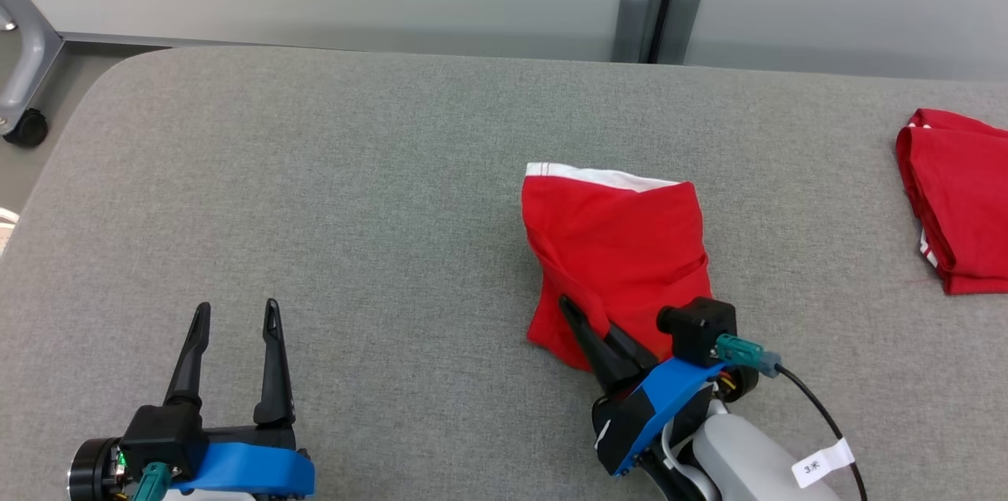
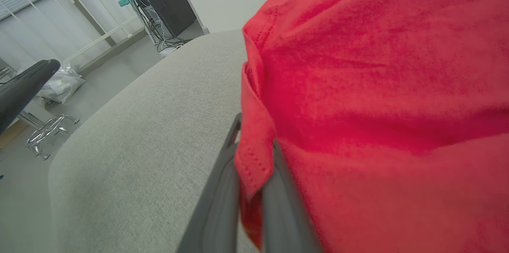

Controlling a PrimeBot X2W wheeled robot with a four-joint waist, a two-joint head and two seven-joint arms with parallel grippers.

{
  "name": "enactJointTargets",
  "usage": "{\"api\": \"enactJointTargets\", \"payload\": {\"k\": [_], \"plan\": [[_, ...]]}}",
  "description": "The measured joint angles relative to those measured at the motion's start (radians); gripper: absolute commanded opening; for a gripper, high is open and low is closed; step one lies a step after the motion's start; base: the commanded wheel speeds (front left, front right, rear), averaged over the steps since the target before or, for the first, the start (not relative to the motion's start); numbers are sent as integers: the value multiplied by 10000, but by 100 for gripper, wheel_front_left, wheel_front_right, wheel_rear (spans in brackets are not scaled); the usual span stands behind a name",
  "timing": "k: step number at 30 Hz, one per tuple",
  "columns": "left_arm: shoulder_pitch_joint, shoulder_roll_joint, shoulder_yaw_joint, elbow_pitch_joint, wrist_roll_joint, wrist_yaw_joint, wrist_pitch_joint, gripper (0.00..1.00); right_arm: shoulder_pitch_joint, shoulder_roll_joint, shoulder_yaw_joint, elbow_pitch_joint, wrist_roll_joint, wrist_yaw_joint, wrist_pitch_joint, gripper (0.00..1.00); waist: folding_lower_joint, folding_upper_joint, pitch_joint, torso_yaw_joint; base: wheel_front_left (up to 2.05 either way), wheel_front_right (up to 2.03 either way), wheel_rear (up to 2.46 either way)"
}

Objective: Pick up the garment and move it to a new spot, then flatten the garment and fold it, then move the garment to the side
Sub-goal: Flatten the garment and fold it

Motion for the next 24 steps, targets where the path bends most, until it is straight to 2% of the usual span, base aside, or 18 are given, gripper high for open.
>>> {"api": "enactJointTargets", "payload": {"k": [3, 4, 5, 10, 16, 22, 23, 24], "plan": [[0, 0, 12, 17, -50, 27, 0, 100, 31, 138, 38, 270, 159, 0, -142, 0, 0, 0, 33, -42, 0, 0, 0], [0, 0, 8, 35, -54, 29, 0, 100, 23, 136, 42, 339, 132, 0, -194, 54, 0, 0, 30, -53, 0, 0, 0], [0, 0, -12, 46, -58, 33, 0, 100, 14, 138, 75, 385, 92, 0, -230, 100, 0, 1, 22, -69, 0, 0, 0], [0, -2, -40, 88, -56, 35, 0, 100, -96, 148, 13, 221, -117, 0, -307, 100, 0, 0, -86, -191, 0, 0, 0], [6, -2, -40, 92, -38, 29, 0, 100, 109, -428, -1546, -897, -537, 0, -326, 100, 0, 0, -229, -263, 0, 0, 0], [12, -2, -127, 82, -35, 23, 0, 100, 293, -696, -2809, -1151, -1480, 0, -328, 100, -1, 0, -200, -209, 0, 0, 0], [11, 0, -136, 82, -35, 15, 0, 100, 291, -698, -2963, -1174, -1655, 0, -330, 69, 0, 0, -180, -190, 0, 0, 0], [11, -2, -140, 82, -35, 13, 0, 100, 284, -696, -3055, -1183, -1883, 0, -330, 17, 0, 0, -160, -172, 0, 0, 0]]}}
